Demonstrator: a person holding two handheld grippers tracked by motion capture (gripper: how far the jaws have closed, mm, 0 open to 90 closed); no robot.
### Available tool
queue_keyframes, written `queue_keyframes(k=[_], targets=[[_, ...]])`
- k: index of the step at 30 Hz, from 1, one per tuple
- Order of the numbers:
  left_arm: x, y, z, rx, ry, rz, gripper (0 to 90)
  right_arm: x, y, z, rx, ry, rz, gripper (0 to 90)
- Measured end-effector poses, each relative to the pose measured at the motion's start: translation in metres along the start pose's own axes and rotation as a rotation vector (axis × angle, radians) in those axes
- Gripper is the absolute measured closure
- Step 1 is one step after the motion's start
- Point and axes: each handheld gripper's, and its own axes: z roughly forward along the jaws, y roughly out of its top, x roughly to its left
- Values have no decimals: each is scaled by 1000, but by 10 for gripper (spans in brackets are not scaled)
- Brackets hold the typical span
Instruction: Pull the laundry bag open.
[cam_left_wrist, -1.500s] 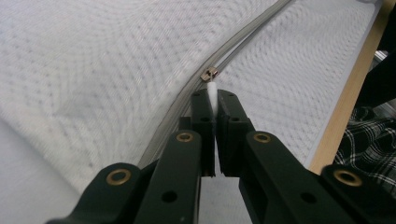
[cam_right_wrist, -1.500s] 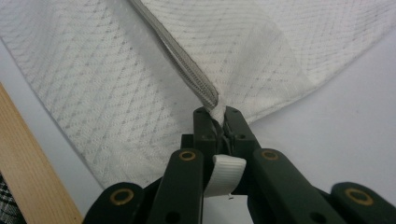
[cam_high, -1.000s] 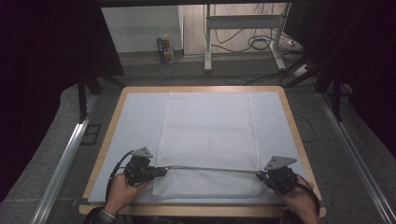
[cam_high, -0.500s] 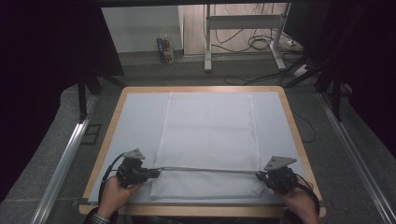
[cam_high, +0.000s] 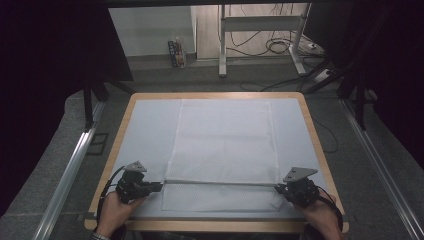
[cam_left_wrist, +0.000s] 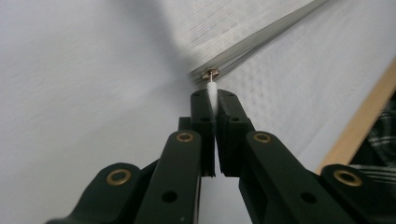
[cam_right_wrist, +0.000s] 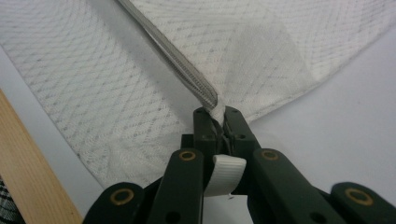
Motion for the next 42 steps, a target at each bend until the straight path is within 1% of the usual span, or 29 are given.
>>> queue_keyframes(k=[1, 3, 5, 6, 7, 9, 10, 11, 12, 13, 14, 15, 16, 17, 18, 19, 20, 21, 23, 25, 29, 31, 33, 34, 35, 36, 37, 38, 42], targets=[[0, 0, 0, 0, 0, 0, 878, 0, 0, 0, -4, 6, 6, 852], [-2, -1, 0, 22, 32, 11, 878, 0, 0, 1, 0, 13, 1, 852], [-4, -1, 3, 37, 52, 16, 878, 2, 0, 3, 11, 14, -8, 852], [-4, 0, 5, 51, 53, 23, 877, 1, 0, 3, 15, 15, -8, 852], [-5, 0, 6, 62, 60, 39, 877, 1, 0, 3, 19, 15, -1, 851], [-7, 1, 7, 62, 64, 43, 873, 1, -1, 3, 19, 16, -1, 849], [-8, 1, 8, 60, 68, 50, 865, 0, -1, 3, 8, 10, 1, 837], [-9, 2, 8, 53, 81, 65, 860, 0, -1, 3, 3, 9, 3, 827], [-9, 2, 8, 50, 90, 70, 852, 0, -1, 3, 1, 8, 5, 803], [-10, 2, 8, 35, 103, 81, 822, -1, -1, 3, 0, 2, 5, 765], [-11, 2, 8, 30, 106, 88, 765, -1, -1, 3, 0, -1, 6, 725], [-11, 2, 8, 30, 106, 88, 747, -1, 0, 4, -3, -5, 10, 682], [-12, 3, 9, 19, 114, 96, 712, -2, 0, 4, -7, -12, 11, 637], [-13, 3, 10, 9, 124, 103, 672, -2, 0, 3, -15, -15, 15, 612], [-15, 3, 10, 2, 137, 118, 611, -2, 1, 2, -24, -15, 19, 576], [-15, 3, 10, 2, 137, 118, 556, -3, 1, 1, -37, -14, 22, 543], [-18, 4, 10, -14, 167, 148, 496, -3, 1, 0, -48, -15, 28, 514], [-20, 4, 10, -19, 184, 160, 447, -4, 1, -1, -55, -13, 27, 488], [-23, 4, 9, -24, 211, 178, 380, -5, 2, -3, -70, -21, 43, 435], [-24, 3, 7, -37, 229, 190, 304, -5, 2, -6, -89, -23, 61, 387], [-25, -1, 0, -68, 257, 177, 212, -6, 2, -14, -132, -29, 96, 268], [-24, -5, -6, -94, 273, 160, 166, -5, 0, -16, -145, -29, 110, 205], [-23, -9, -12, -114, 288, 143, 114, -5, -2, -18, -152, -43, 111, 150], [-23, -9, -12, -114, 288, 143, 78, -5, -2, -18, -152, -43, 111, 150], [-23, -11, -15, -123, 297, 134, 78, -5, -4, -19, -152, -41, 113, 123], [-22, -14, -18, -127, 306, 124, 57, -5, -6, -20, -156, -44, 115, 104], [-20, -20, -22, -130, 313, 121, 22, -6, -9, -22, -162, -46, 125, 85], [-20, -23, -24, -133, 322, 116, 9, -7, -11, -23, -166, -48, 130, 74], [-16, -33, -27, -141, 339, 93, 4, -9, -17, -26, -181, -53, 149, 52]])
